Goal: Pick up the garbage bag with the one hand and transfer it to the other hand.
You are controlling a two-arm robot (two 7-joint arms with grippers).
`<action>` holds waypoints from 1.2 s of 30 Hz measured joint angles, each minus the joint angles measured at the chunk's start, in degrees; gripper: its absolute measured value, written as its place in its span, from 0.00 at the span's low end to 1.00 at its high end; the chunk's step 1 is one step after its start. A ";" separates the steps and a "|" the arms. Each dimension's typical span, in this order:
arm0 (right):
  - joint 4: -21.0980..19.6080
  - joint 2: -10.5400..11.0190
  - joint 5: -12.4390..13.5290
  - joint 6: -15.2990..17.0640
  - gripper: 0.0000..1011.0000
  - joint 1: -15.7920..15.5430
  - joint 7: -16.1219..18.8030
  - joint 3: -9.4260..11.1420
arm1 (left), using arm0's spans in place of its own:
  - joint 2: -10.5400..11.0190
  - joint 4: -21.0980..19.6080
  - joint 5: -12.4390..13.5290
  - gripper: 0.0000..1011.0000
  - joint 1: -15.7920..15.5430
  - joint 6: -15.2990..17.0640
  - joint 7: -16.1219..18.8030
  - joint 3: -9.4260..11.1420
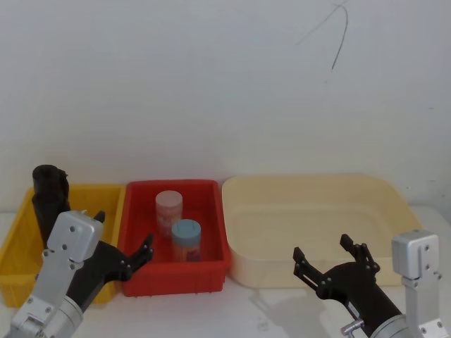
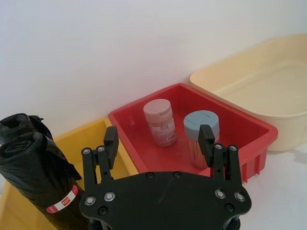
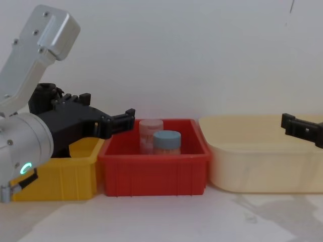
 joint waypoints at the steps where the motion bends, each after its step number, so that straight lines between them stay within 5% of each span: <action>1: 0.00 0.00 0.00 0.00 0.99 0.00 0.00 0.00 | 0.00 0.00 0.00 0.99 0.00 0.00 0.00 0.00; 36: 0.00 0.00 0.00 0.00 0.99 0.00 0.00 0.00 | 0.00 0.00 0.00 0.99 0.00 0.00 0.00 0.00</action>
